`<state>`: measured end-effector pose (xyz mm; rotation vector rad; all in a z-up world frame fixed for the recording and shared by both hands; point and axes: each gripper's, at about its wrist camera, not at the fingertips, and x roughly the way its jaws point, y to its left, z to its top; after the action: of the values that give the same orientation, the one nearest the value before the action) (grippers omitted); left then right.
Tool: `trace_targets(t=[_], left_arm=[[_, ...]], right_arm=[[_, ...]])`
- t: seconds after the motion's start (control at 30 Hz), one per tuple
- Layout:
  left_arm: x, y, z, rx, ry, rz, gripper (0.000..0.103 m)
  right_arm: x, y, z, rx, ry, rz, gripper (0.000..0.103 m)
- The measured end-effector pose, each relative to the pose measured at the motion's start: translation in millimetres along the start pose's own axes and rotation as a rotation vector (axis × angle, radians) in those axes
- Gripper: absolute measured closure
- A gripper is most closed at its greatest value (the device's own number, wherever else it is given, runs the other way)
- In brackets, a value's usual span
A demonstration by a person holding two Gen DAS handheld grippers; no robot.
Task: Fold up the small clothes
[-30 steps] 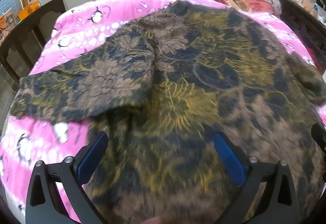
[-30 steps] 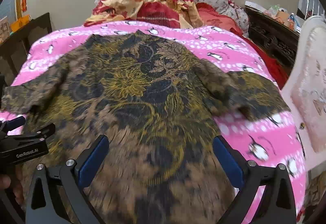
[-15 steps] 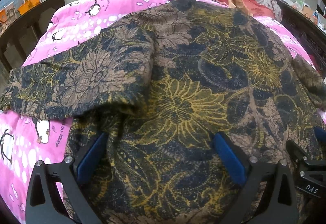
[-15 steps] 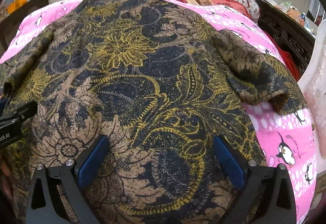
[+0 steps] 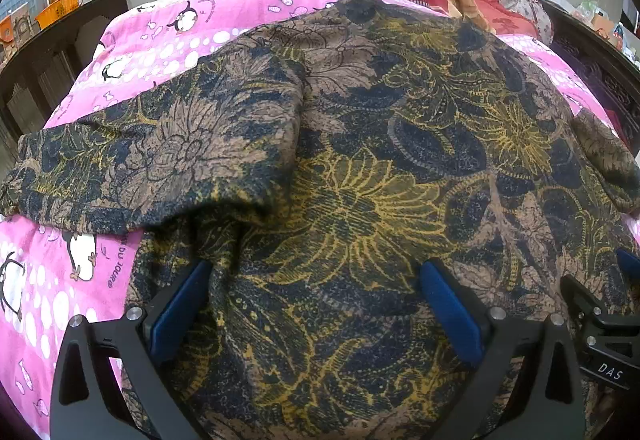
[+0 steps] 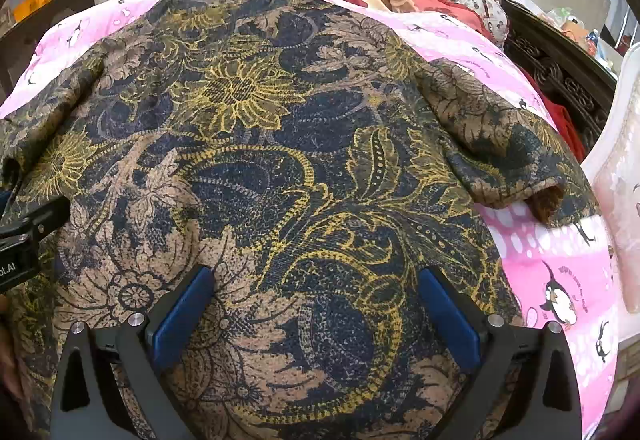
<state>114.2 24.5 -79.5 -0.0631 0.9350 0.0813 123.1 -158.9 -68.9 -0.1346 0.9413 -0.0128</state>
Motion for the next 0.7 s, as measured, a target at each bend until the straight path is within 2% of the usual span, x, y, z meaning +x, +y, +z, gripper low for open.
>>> trace_targets(t=[0.7], left_arm=[[0.5, 0.4, 0.8, 0.011, -0.005, 0.016, 0.0]], right_arm=[[-12.2, 2.9, -1.6, -0.012, -0.004, -0.017, 0.0]])
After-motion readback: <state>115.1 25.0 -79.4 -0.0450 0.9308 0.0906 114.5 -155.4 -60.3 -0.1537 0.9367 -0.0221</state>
